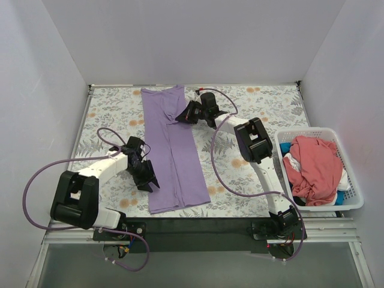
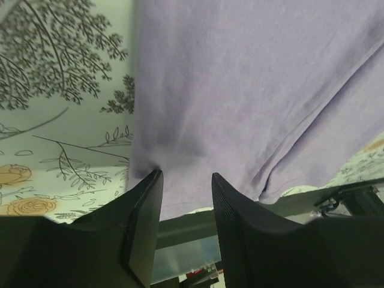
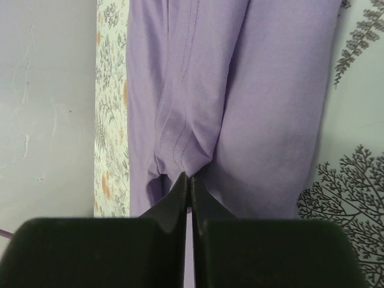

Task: Fold and stack the t-shirts
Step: Fold the tshirt

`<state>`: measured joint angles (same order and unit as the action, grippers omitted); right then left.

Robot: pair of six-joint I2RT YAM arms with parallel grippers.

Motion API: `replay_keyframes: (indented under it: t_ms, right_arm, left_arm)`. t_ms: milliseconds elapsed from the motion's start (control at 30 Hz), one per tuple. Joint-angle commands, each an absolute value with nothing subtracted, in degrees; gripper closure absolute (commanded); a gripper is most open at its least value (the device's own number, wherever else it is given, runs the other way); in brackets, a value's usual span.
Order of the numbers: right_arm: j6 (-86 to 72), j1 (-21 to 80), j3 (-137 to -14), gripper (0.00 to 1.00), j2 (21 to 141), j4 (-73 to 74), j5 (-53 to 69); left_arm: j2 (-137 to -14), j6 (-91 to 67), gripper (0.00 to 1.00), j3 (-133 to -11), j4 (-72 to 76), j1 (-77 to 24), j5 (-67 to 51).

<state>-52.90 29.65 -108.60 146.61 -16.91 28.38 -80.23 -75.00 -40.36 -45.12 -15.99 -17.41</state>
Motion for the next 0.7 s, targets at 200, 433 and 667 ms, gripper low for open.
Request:
replay_keyframes:
  t_ms: [200, 433, 667]
  right_arm:
    - [-46.16, 29.79, -106.87, 0.68, 138.52, -15.31, 30.15]
    - [-29.90, 29.88, -101.25, 0.57, 129.64, -4.93, 27.60]
    - [-26.98, 29.88, -106.51, 0.57, 134.02, -3.95, 26.90]
  left_arm:
    - [-73.92, -75.85, 0.55, -38.84, -48.25, -16.26, -23.29]
    - [-69.96, -79.80, 0.49, -43.68, -46.68, -16.26, -18.37]
    - [-76.80, -78.66, 0.49, -45.97, -39.65, -16.17, -15.12]
